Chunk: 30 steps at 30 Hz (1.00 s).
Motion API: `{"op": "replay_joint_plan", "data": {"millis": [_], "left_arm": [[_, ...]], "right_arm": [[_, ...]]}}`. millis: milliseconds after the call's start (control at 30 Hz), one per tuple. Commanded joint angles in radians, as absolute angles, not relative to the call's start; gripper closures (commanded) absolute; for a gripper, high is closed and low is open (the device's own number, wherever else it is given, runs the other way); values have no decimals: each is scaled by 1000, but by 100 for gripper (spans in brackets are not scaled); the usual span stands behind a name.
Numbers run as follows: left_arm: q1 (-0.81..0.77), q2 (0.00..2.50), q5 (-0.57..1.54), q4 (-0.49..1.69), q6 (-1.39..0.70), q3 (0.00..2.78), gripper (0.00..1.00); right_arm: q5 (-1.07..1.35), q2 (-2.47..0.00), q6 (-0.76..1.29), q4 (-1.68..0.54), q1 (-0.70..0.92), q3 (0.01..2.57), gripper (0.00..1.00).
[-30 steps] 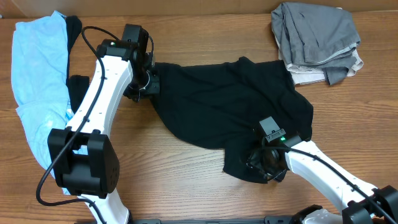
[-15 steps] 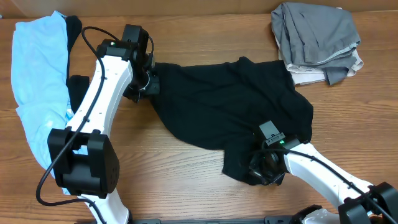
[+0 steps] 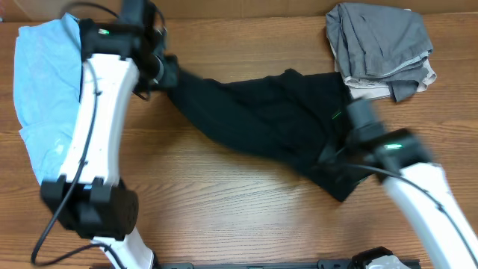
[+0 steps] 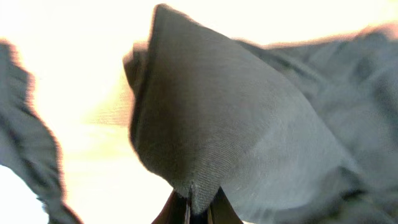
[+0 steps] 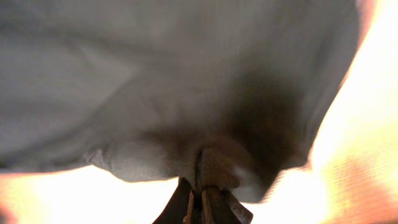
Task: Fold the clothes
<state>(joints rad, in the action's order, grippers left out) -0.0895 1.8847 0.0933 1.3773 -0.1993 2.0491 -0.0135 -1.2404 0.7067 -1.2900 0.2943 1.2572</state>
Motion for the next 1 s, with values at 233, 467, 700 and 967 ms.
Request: {"op": "replay_joint_plan", "data": {"millis": [233,467,700,967], "left_arm": [[-4,1660,14,1432,-167,2431,96],[7,1534,15,1410,-161,2477,96],[7,1476,19,1431,-162,2477,96],[6,1568,33,1524,-161,2476,96]], "right_arm": [[-99,-1214,399,-1394,-42,2051,96],[-88,-1215,338,-1435,-82,2280,96],[-84,-1233,316,-1527,-82,2297,96],[-24,-1307,290,-1594,-82,2296,96]]}}
